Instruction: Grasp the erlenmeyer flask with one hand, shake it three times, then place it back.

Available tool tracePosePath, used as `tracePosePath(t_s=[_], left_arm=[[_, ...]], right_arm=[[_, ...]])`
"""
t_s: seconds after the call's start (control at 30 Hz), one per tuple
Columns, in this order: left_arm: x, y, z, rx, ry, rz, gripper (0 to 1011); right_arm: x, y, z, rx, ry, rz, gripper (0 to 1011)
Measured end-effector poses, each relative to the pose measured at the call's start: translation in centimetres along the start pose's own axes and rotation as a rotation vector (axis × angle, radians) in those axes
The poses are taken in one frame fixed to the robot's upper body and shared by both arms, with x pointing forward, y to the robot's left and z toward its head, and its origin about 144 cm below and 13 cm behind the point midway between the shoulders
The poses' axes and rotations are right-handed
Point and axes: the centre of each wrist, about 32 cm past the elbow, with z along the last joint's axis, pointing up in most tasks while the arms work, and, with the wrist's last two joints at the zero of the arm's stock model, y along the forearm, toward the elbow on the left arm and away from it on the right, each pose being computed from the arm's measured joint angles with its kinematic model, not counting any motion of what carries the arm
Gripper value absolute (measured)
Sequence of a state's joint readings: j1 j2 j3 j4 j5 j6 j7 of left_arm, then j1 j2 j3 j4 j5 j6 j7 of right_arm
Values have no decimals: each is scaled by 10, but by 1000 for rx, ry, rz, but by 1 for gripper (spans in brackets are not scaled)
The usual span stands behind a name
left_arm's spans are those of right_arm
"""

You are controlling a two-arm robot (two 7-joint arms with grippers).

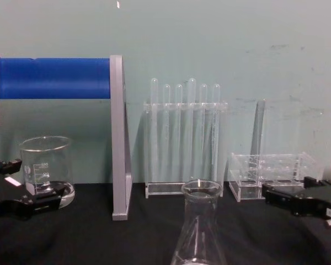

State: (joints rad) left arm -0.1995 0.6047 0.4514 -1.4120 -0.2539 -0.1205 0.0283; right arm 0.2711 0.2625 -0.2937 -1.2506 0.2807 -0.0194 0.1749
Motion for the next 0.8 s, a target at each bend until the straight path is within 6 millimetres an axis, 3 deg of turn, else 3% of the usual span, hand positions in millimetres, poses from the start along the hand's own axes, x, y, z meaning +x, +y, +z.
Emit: tracePosePath(t_s=[0.8], left_arm=[[0,0,0,0,0,0,1001]], right_arm=[[0,0,0,2,-1,-4,1000]])
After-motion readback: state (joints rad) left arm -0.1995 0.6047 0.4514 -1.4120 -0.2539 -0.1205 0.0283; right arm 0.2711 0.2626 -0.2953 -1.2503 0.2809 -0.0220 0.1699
